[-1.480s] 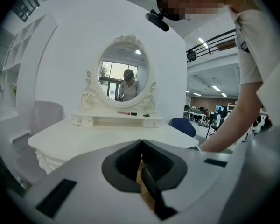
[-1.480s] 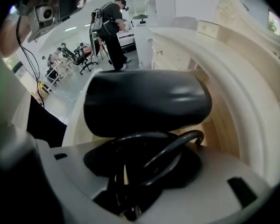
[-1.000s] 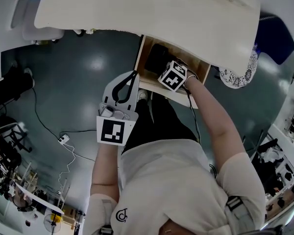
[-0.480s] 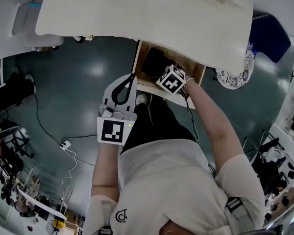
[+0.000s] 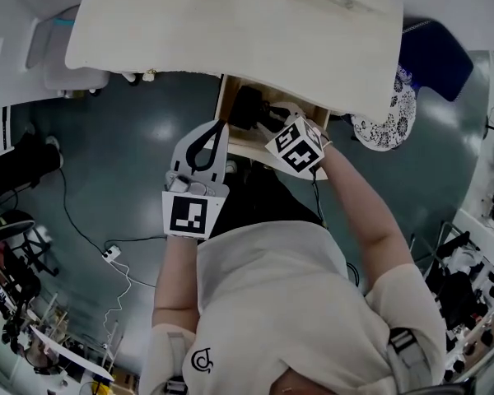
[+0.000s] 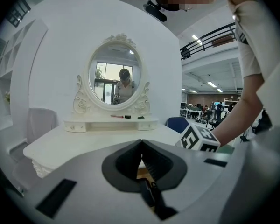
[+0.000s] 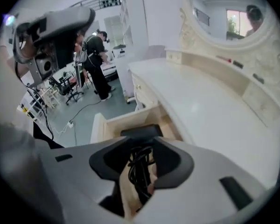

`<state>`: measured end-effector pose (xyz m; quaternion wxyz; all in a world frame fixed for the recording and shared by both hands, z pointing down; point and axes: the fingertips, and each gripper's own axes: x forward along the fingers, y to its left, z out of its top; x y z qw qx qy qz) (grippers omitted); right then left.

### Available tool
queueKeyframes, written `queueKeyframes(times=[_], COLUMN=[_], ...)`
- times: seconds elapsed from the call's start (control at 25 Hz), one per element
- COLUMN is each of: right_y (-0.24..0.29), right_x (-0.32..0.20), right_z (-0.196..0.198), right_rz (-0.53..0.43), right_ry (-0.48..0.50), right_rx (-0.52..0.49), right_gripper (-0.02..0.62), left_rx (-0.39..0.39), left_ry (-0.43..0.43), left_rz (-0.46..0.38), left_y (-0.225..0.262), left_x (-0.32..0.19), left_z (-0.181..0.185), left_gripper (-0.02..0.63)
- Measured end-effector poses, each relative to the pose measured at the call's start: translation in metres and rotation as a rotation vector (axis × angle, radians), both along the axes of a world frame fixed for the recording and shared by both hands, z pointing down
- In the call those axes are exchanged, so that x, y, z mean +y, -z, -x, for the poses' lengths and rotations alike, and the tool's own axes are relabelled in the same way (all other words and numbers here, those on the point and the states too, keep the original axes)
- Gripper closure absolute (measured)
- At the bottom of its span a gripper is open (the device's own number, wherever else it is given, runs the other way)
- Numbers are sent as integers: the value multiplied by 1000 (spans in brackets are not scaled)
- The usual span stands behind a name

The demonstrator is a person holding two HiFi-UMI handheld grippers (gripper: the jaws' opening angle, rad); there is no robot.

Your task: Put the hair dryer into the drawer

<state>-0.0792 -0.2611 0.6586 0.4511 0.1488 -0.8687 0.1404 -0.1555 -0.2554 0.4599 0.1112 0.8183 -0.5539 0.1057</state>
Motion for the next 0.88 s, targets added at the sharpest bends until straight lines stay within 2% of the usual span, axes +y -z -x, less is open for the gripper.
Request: queueKeyframes(times=[0.04,0.08,0.12,0.28,0.36,0.48,0.68,0.88], right_y=[17,32,46,93,121,167,245,295], right_x=[-5,-9,-12,-7,-10,-17,-21,-18], right_z=[1,0,0,-3,-3,-3,-18,-33], right_rz=[-53,-100,-133,-179,-215,-327,-530,-642], right_ry=[-30,-62,-91,-162,-212,-297,-419,-490], right_rx=[-40,-73,-97,-166,-215,-292,-423,-494], right_gripper=[476,555,588,588,588,588,589,591], left_rx=[-4,-13,-24,-20,-18,-56,-89,-82], left_ry=[-15,-31,-43,-46,-86,-156,-215,-243], left_rz=[-7,-14,-21,-38,-60,-85,-120,-162], left_y=[4,8,12,32,46,63,92,116], left_x=[1,1,1,1,-4,-10,-10,-11], left_z=[-2,-4,-4,5,7,9,5,6], left_gripper=[594,594,594,594,594,594,594,594])
